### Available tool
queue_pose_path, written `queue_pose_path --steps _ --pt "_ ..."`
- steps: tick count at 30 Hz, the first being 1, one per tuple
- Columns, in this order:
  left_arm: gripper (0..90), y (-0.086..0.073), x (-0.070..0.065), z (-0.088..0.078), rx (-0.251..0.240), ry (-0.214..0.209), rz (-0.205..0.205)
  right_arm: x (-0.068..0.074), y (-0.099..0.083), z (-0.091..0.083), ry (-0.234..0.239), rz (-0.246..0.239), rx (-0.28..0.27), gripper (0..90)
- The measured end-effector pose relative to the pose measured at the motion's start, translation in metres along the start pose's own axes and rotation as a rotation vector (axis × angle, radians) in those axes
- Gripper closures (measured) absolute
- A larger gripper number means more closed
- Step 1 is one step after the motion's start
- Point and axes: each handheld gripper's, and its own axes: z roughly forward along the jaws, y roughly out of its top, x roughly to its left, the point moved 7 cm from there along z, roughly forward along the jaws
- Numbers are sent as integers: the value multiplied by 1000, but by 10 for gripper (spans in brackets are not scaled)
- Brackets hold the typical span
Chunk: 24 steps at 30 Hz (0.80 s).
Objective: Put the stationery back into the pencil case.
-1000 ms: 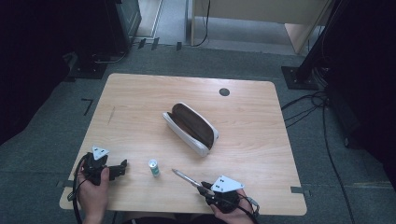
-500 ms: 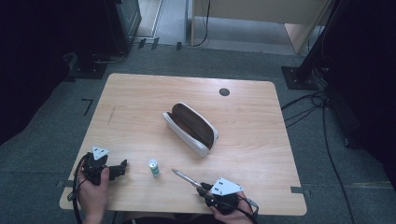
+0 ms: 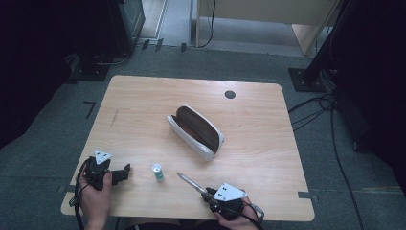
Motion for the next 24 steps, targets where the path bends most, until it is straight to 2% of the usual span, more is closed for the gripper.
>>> queue_pose_path --steps 10,21,24 --pt "0 0 0 0 0 0 0 -5 2 -4 -25 15 -21 769" --pt "0 0 0 0 0 0 0 -8 3 -4 -19 74 -36 841" --pt "0 0 0 0 0 0 0 -9 3 -4 -30 80 -38 845"
